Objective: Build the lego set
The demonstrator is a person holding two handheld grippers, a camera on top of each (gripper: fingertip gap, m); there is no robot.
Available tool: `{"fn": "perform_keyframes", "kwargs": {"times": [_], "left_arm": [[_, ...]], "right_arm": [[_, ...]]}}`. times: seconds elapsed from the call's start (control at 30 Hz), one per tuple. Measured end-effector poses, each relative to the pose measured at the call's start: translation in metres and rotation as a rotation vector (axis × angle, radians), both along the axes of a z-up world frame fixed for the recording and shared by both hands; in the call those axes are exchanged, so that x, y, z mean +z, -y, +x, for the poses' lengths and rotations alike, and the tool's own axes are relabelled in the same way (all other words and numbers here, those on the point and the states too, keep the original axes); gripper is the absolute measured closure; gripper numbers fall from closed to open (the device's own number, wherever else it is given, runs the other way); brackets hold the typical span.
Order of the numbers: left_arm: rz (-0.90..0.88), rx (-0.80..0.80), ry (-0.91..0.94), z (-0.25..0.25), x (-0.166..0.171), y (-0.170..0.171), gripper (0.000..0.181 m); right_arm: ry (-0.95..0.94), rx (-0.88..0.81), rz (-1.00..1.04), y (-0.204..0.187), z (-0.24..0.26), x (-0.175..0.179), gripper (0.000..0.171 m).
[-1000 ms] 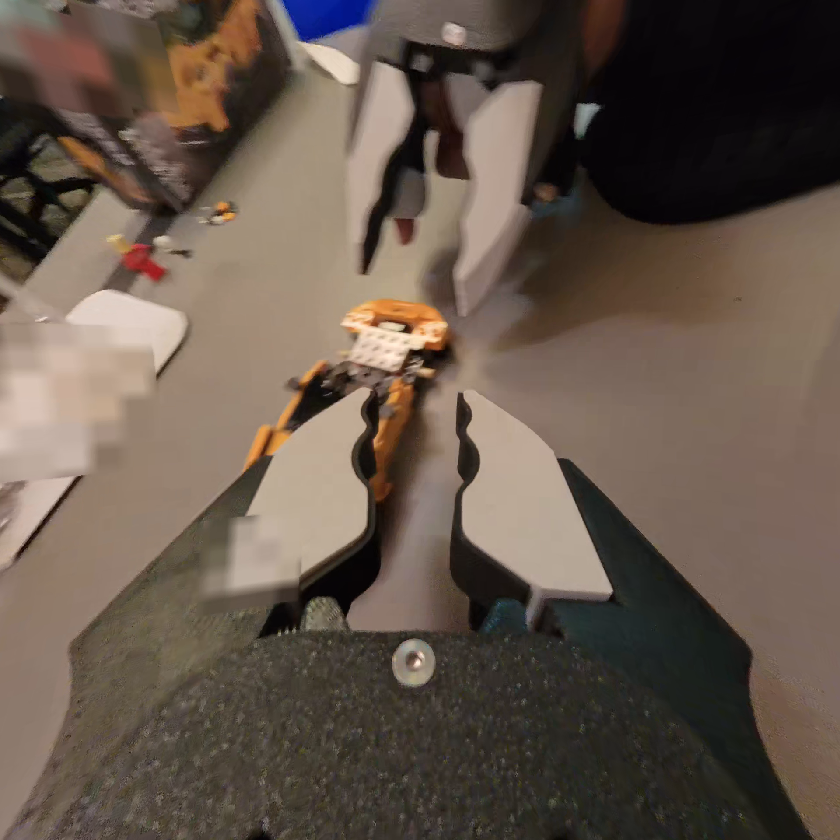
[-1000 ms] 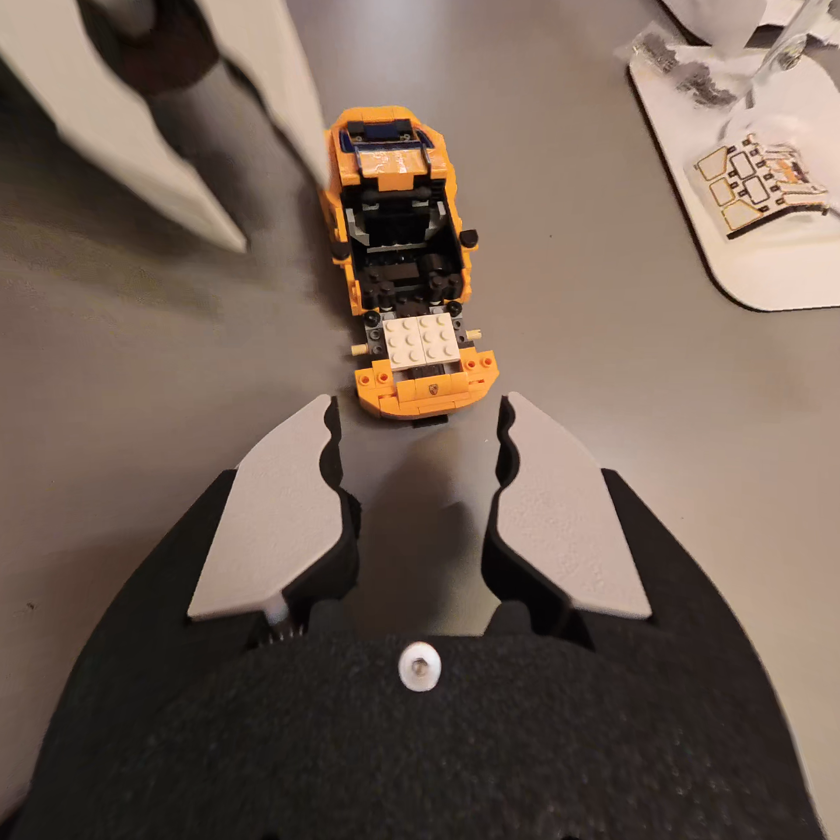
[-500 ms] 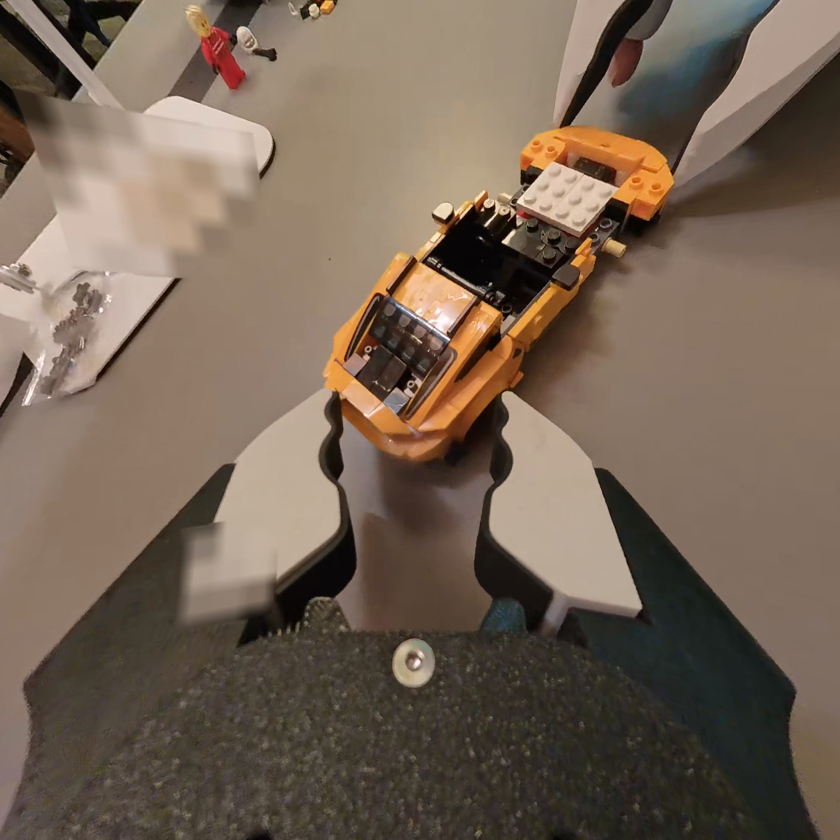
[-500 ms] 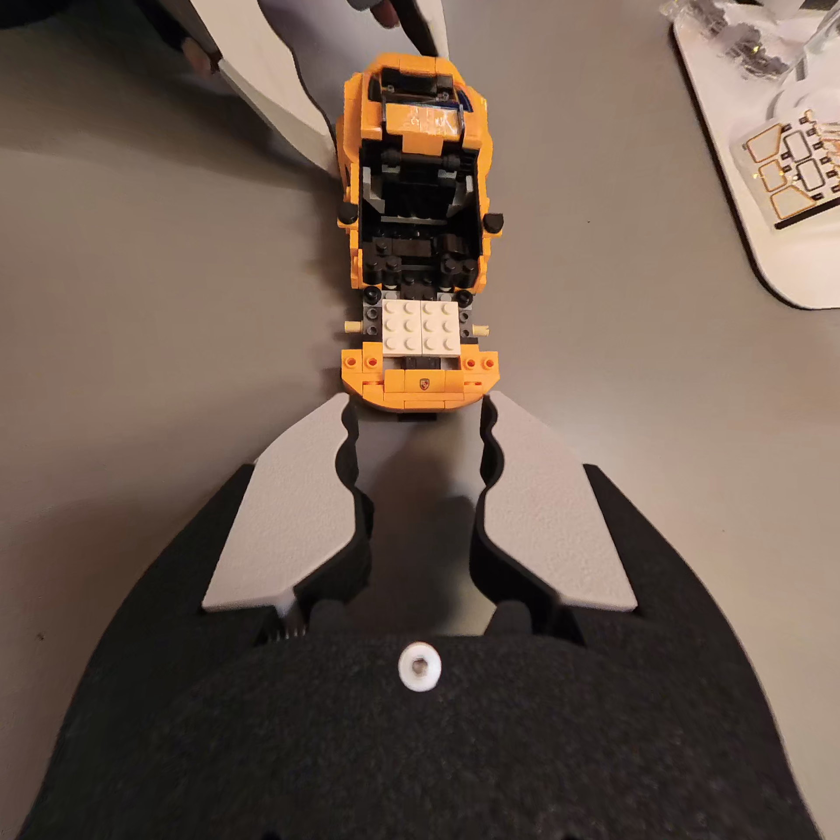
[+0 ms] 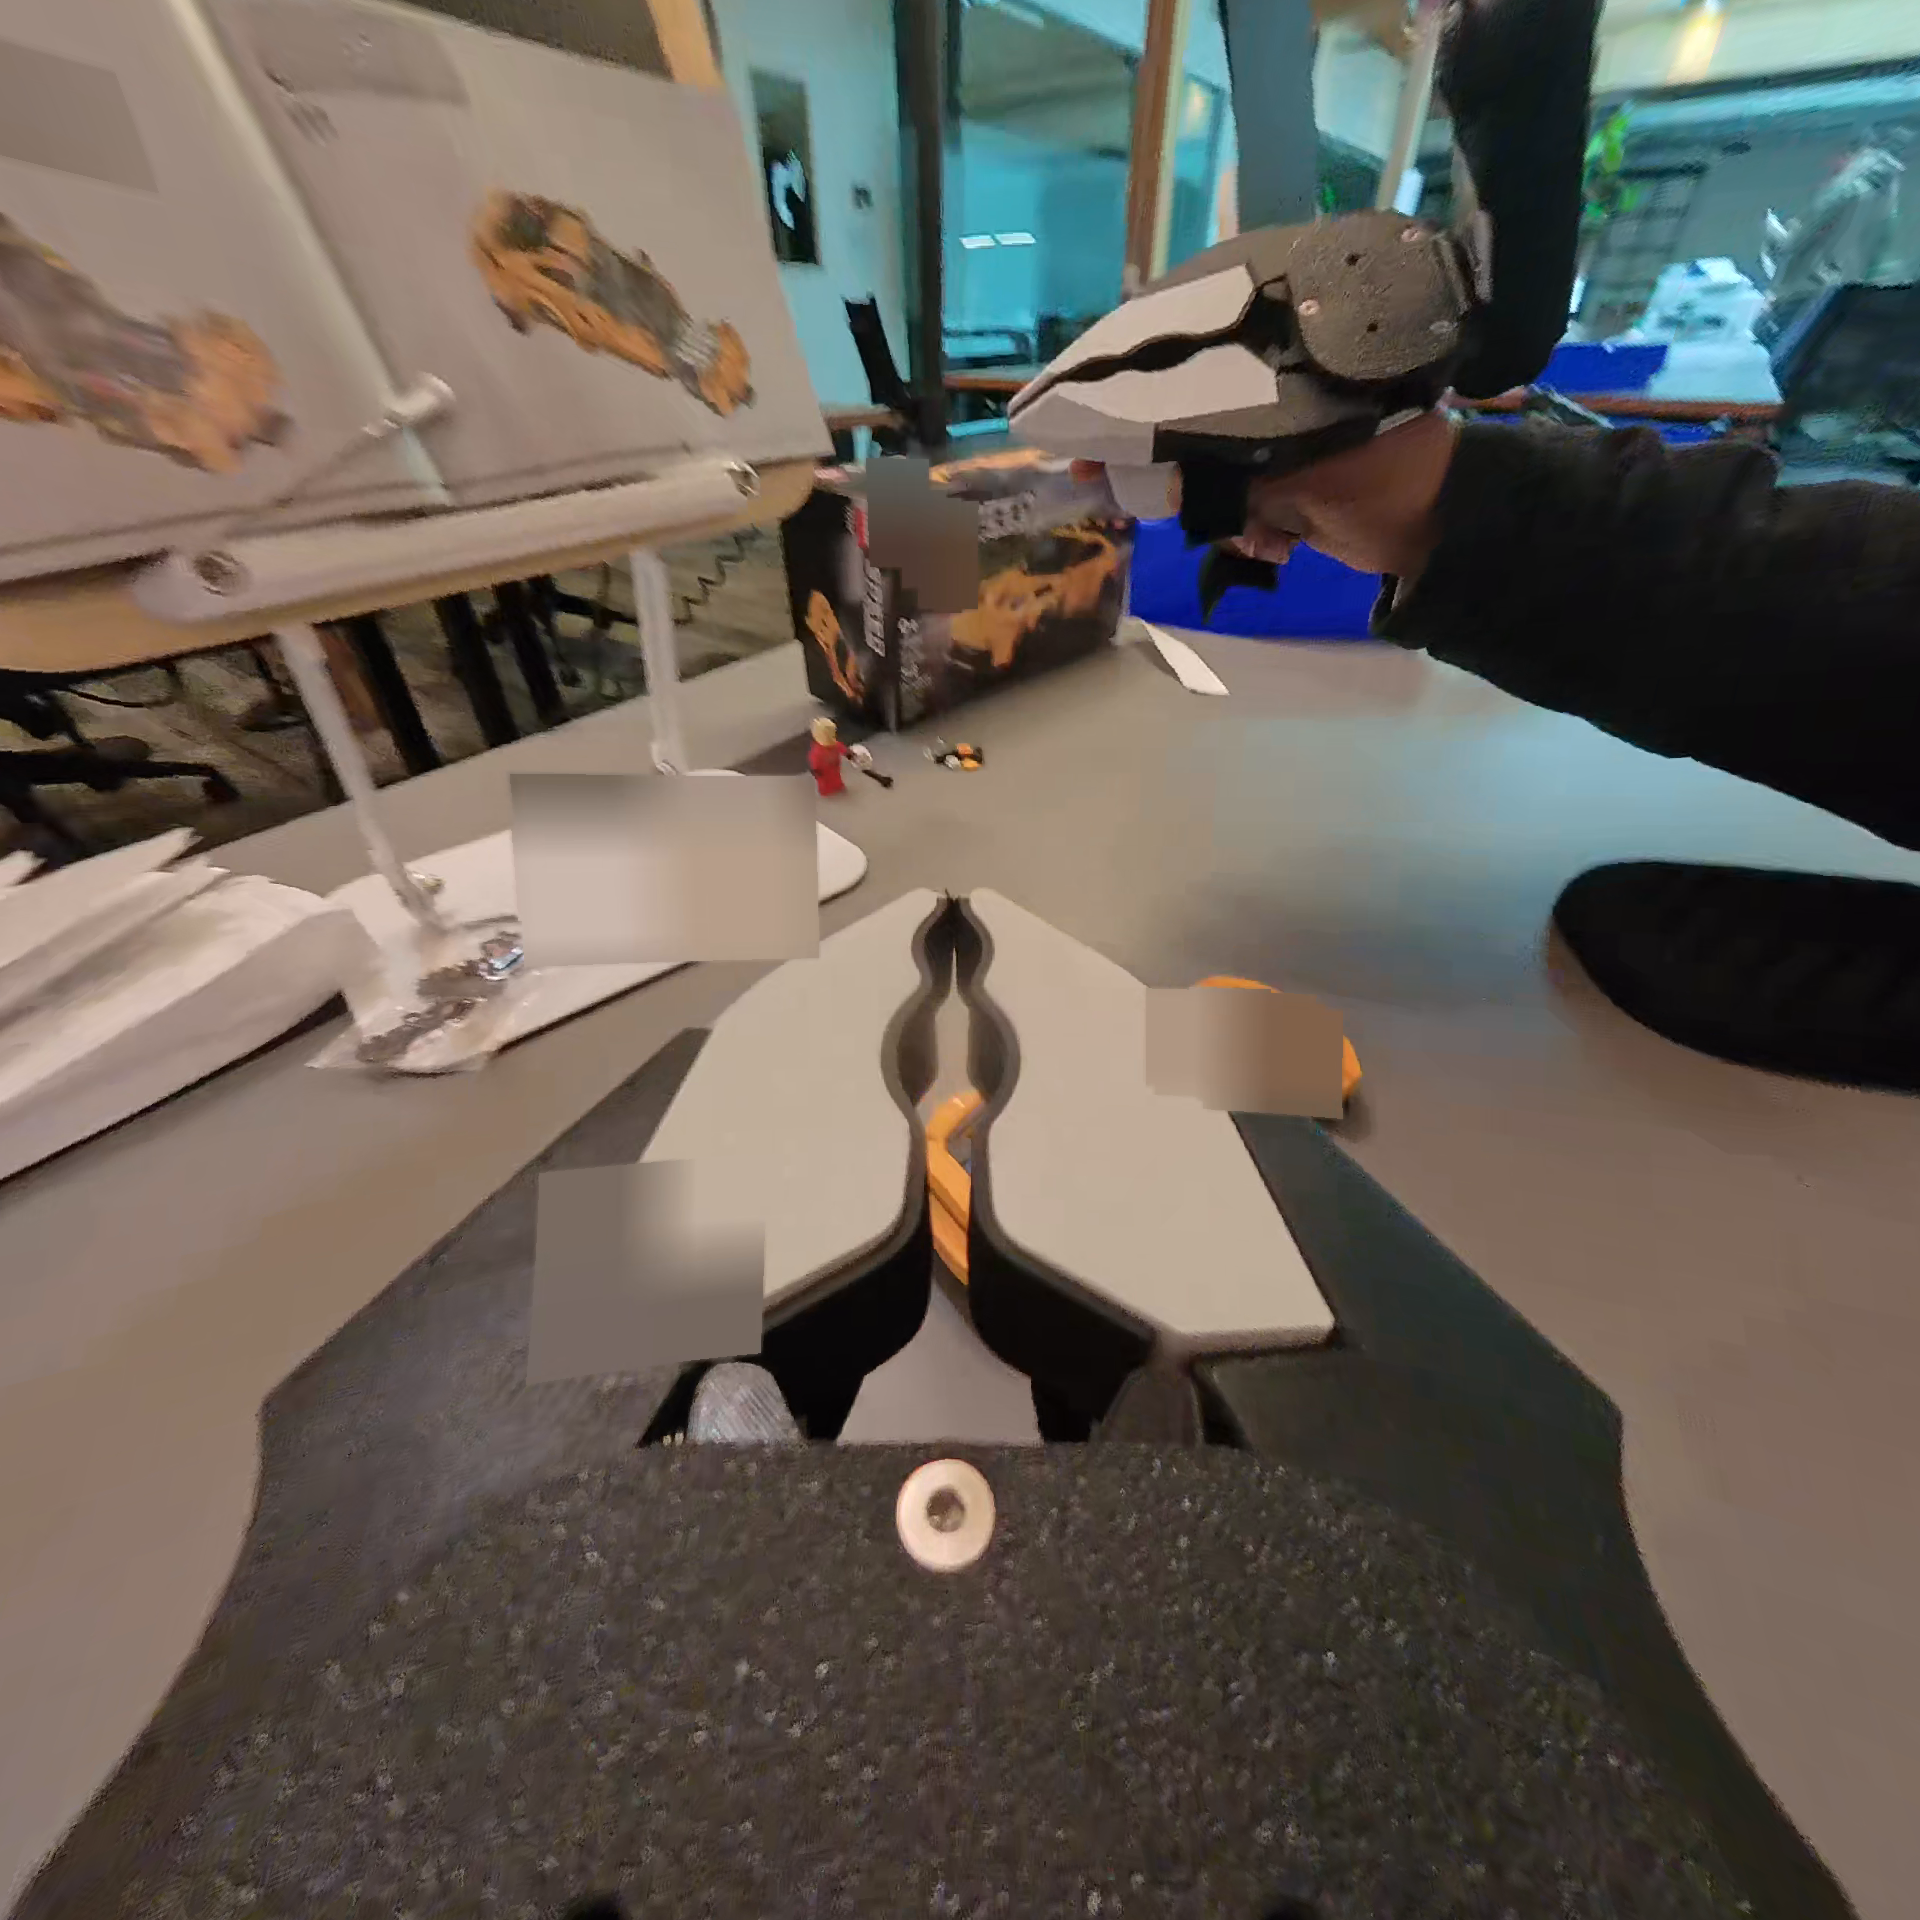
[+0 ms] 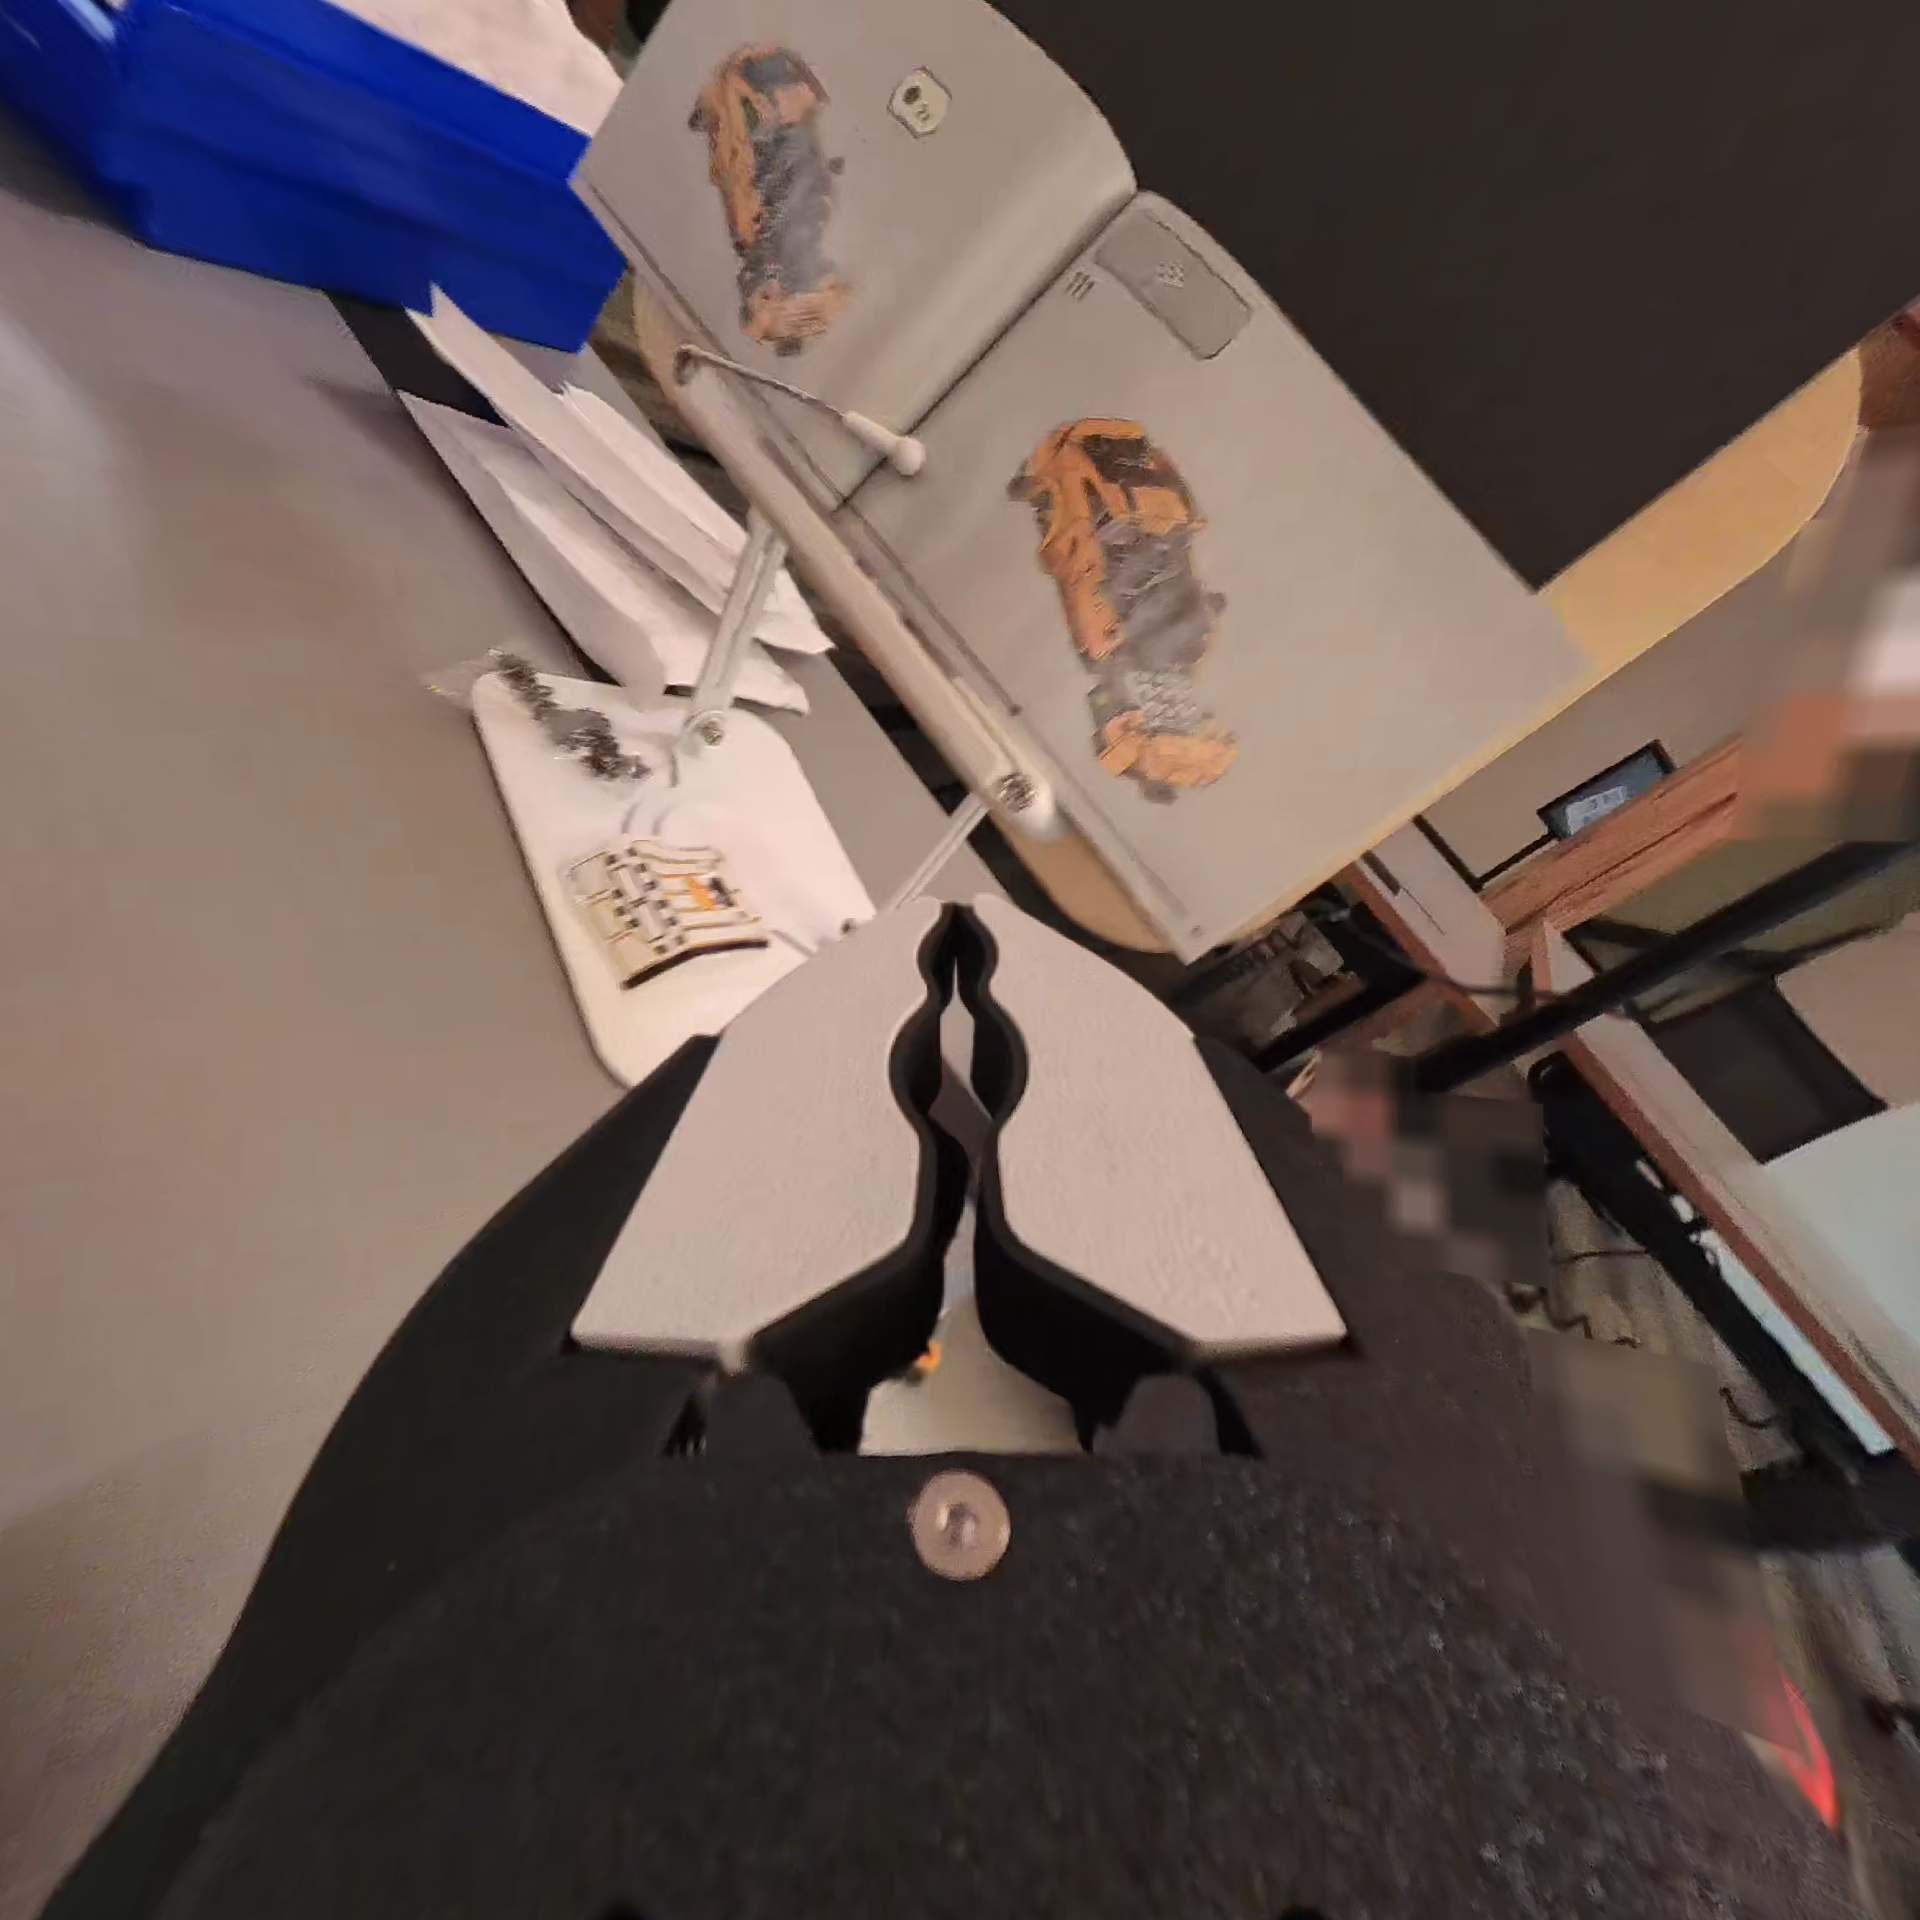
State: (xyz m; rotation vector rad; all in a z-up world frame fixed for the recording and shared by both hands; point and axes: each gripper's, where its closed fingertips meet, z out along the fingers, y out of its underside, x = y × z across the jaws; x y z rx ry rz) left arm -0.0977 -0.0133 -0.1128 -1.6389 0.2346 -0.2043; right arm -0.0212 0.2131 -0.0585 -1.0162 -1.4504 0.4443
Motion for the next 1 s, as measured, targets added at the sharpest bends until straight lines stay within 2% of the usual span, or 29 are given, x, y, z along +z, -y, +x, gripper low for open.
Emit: {"fn": "perform_keyframes", "kwargs": {"times": [0.03,0.1,0.17,0.23,0.37,0.53,1.0], "left_arm": [[0.017,0.023,0.006,-0.004,0.002,0.001,0.181],[0.028,0.06,0.02,-0.012,0.003,0.001,0.181],[0.015,0.078,0.026,-0.016,-0.001,0.0,0.181],[0.001,0.085,0.021,-0.019,-0.006,-0.002,0.181],[-0.031,0.091,0.008,-0.021,-0.018,-0.006,0.181],[-0.066,0.083,0.009,-0.019,-0.029,-0.01,0.181],[-0.102,0.073,0.023,-0.017,-0.041,-0.013,0.181]], "right_arm": [[-0.011,0.011,0.027,-0.009,-0.007,0.007,0.171],[-0.035,-0.004,0.135,-0.03,-0.019,0.021,0.171],[0.002,-0.009,0.23,-0.048,-0.03,0.022,0.144],[0.051,-0.008,0.329,-0.062,-0.037,0.019,0.133],[0.144,0.0,0.539,-0.081,-0.043,0.011,0.134],[0.225,0.027,0.665,-0.092,-0.051,-0.002,0.14],[0.299,0.047,0.696,-0.106,-0.055,-0.01,0.153]]}}
